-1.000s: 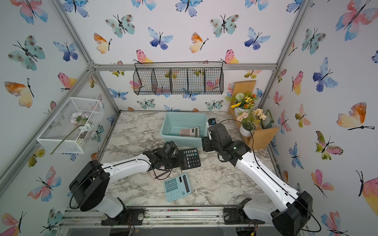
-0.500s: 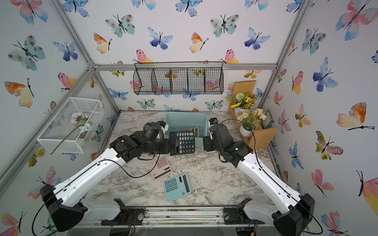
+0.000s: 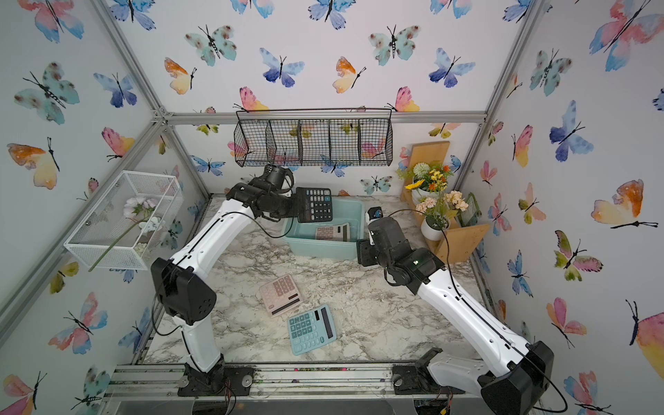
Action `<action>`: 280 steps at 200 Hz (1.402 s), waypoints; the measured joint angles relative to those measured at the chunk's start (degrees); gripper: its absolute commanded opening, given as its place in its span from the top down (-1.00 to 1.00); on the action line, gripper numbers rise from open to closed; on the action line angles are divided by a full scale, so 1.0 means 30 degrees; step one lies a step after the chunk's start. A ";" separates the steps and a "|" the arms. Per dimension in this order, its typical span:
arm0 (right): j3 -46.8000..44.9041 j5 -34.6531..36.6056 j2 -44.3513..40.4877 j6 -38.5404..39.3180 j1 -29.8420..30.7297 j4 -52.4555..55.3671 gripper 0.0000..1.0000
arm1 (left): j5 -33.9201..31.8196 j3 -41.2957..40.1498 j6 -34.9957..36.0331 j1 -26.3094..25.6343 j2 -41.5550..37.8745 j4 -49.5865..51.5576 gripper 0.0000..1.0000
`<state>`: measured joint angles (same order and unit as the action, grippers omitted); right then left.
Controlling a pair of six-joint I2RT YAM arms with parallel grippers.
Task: Put the calculator in the storage box
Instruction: Place the calculator in the storage box.
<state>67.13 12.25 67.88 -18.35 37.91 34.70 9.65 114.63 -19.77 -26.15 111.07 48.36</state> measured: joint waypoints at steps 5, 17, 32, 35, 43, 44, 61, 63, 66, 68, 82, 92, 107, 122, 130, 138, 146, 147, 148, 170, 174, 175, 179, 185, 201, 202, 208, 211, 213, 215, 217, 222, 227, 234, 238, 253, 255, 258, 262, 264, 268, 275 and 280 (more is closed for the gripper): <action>0.0000 0.0000 0.0000 0.0000 0.0007 0.0007 -0.30 | 0.0175 0.0277 0.0109 0.0000 0.0393 0.0146 1.00; -0.0007 0.0000 0.0000 0.0000 0.0007 0.0000 -0.31 | 0.0619 0.0678 0.0401 0.0007 0.1144 0.0430 1.00; -0.0022 0.0000 0.0000 0.0000 0.0007 -0.0036 -0.30 | 0.0969 0.0933 0.0699 0.0007 0.1661 0.0765 1.00; -0.0036 0.0000 0.0000 0.0000 0.0007 -0.0044 -0.30 | 0.1056 0.1020 0.0743 0.0015 0.1836 0.0823 1.00; -0.0087 -0.0007 0.0007 0.0000 0.0007 -0.0131 -0.30 | 0.1231 0.1326 0.0903 0.0022 0.2186 0.0991 1.00; -0.0095 -0.0007 0.0007 0.0000 0.0007 -0.0146 -0.30 | 0.1231 0.1326 0.0903 0.0022 0.2186 0.0991 1.00; -0.0189 -0.0015 0.0080 0.0000 0.0000 -0.0211 -0.30 | 0.1530 0.2448 0.1188 0.0036 0.3235 0.1399 1.00; -0.0197 -0.0015 0.0087 0.0000 0.0000 -0.0219 -0.30 | 0.1596 0.2652 0.1239 0.0044 0.3453 0.1457 1.00; -0.0219 -0.0015 0.0095 0.0000 0.0007 -0.0240 -0.30 | 0.1632 0.2834 0.1297 0.0044 0.3599 0.1537 1.00; -0.0233 -0.0015 0.0109 0.0000 0.0007 -0.0248 -0.30 | 0.1676 0.3016 0.1319 0.0058 0.3774 0.1596 1.00; -0.0299 -0.0029 0.0189 0.0000 0.0007 -0.0306 -0.31 | 0.1807 0.4022 0.1486 0.0087 0.4881 0.1938 1.00; -0.0328 -0.0036 0.0233 0.0000 0.0007 -0.0328 -0.30 | 0.1960 0.4226 0.1574 0.0146 0.5508 0.1945 1.00; -0.0342 -0.0073 0.0255 0.0000 0.0000 -0.0342 -0.31 | 0.2412 0.4095 0.1625 0.0277 0.6069 0.2004 1.00; -0.0364 -0.0080 0.0255 0.0000 0.0000 -0.0408 -0.30 | 0.2856 0.3468 0.1647 0.0503 0.6499 0.1989 1.00; -0.0379 -0.0087 0.0262 0.0000 0.0000 -0.0481 -0.30 | 0.3410 0.3118 0.1596 0.0656 0.6652 0.1887 1.00; -0.0393 -0.0095 0.0270 0.0000 0.0007 -0.0576 -0.30 | 0.3810 0.3053 0.1559 0.0780 0.6747 0.1865 1.00; -0.0401 -0.0095 0.0291 0.0000 0.0007 -0.0641 -0.30 | 0.4058 0.3075 0.1559 0.0889 0.6798 0.1851 1.00; -0.0401 -0.0102 0.0299 -0.0007 0.0000 -0.0648 -0.30 | 0.4080 0.3075 0.1566 0.0925 0.6812 0.1843 1.00; -0.0401 -0.0102 0.0299 0.0000 0.0007 -0.0656 -0.30 | 0.4080 0.3075 0.1566 0.0925 0.6812 0.1843 1.00; -0.0408 -0.0146 0.0313 -0.0007 0.0000 -0.0758 -0.30 | 0.4211 0.3118 0.1574 0.1268 0.6929 0.1865 1.00; -0.0415 -0.0153 0.0313 -0.0007 0.0007 -0.0780 -0.30 | 0.4291 0.3126 0.1530 0.1362 0.6972 0.1865 1.00; -0.0430 -0.0153 0.0313 -0.0007 0.0007 -0.0801 -0.30 | 0.4291 0.3126 0.1530 0.1362 0.6972 0.1865 1.00; -0.0444 -0.0153 0.0313 -0.0007 0.0007 -0.0831 -0.31 | 0.4357 0.3184 0.1523 0.1435 0.7009 0.1887 1.00; -0.0488 -0.0160 0.0313 -0.0007 0.0000 -0.0874 -0.31 | 0.4386 0.3220 0.1530 0.1501 0.7031 0.1887 0.95; -0.0648 -0.0204 0.0313 -0.0007 0.0007 -0.0896 -0.30 | 0.4444 0.3410 0.1537 0.1552 0.7169 0.1989 0.60; -0.0648 -0.0211 0.0321 -0.0007 0.0007 -0.0896 -0.30 | 0.4444 0.3439 0.1545 0.1559 0.7206 0.1989 0.57; -0.0692 -0.0233 0.0342 -0.0015 0.0000 -0.0896 -0.30 | 0.4437 0.3519 0.1588 0.1559 0.7293 0.1982 0.44; -0.0699 -0.0240 0.0350 -0.0007 0.0007 -0.0896 -0.30 | 0.4437 0.3548 0.1545 0.1566 0.7351 0.1960 0.40; -0.0707 -0.0240 0.0372 -0.0015 0.0007 -0.0896 -0.31 | 0.4422 0.3555 0.1552 0.1566 0.7373 0.1960 0.36; -0.0714 -0.0248 0.0379 -0.0015 0.0007 -0.0896 -0.30 | 0.4393 0.3570 0.1610 0.1574 0.7461 0.1953 0.32; -0.0714 -0.0248 0.0386 -0.0015 0.0007 -0.0896 -0.30 | 0.4393 0.3577 0.1617 0.1581 0.7504 0.1960 0.28; -0.0721 -0.0270 0.0430 -0.0015 0.0007 -0.0903 -0.30 | 0.4371 0.3577 0.1588 0.1588 0.7621 0.1974 0.20; -0.0721 -0.0299 0.0459 -0.0015 0.0007 -0.0903 -0.30 | 0.4248 0.3577 0.1698 0.1610 0.7817 0.2004 0.13; -0.0721 -0.0321 0.0495 -0.0022 0.0000 -0.0911 -0.30 | 0.4036 0.3570 0.1770 0.1654 0.8131 0.2069 0.03; -0.0721 -0.0335 0.0503 -0.0022 0.0000 -0.0918 -0.30 | 0.3956 0.3548 0.1829 0.1683 0.8342 0.2120 -0.04; -0.0721 -0.0372 0.0503 -0.0029 0.0007 -0.0933 -0.30 | 0.3672 0.3453 0.1843 0.1785 0.8918 0.2295 -0.12; -0.0721 -0.0372 0.0503 -0.0029 0.0007 -0.0933 -0.31 | 0.3636 0.3439 0.1851 0.1807 0.8990 0.2317 -0.13; -0.0721 -0.0372 0.0510 -0.0029 0.0007 -0.0940 -0.30 | 0.3541 0.3424 0.1843 0.1807 0.9063 0.2375 -0.14; -0.0721 -0.0372 0.0503 -0.0029 0.0000 -0.0940 -0.30 | 0.3534 0.3410 0.1880 0.1836 0.9136 0.2419 -0.16; -0.0721 -0.0372 0.0510 -0.0029 0.0000 -0.0940 -0.30 | 0.3526 0.3410 0.1909 0.1858 0.9165 0.2448 -0.18; -0.0721 -0.0372 0.0503 -0.0029 0.0007 -0.0947 -0.30 | 0.3504 0.3417 0.1923 0.1872 0.9173 0.2499 -0.20; -0.0721 -0.0379 0.0503 -0.0036 0.0007 -0.0947 -0.30 | 0.3461 0.3446 0.1938 0.1887 0.9173 0.2572 -0.24; -0.0721 -0.0386 0.0510 -0.0036 0.0000 -0.0947 -0.30 | 0.3395 0.3526 0.1960 0.1887 0.9165 0.2667 -0.25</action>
<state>64.97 11.09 69.41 -18.46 37.91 31.86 19.84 125.21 -13.89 -20.49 138.56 56.36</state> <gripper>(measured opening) 0.652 0.600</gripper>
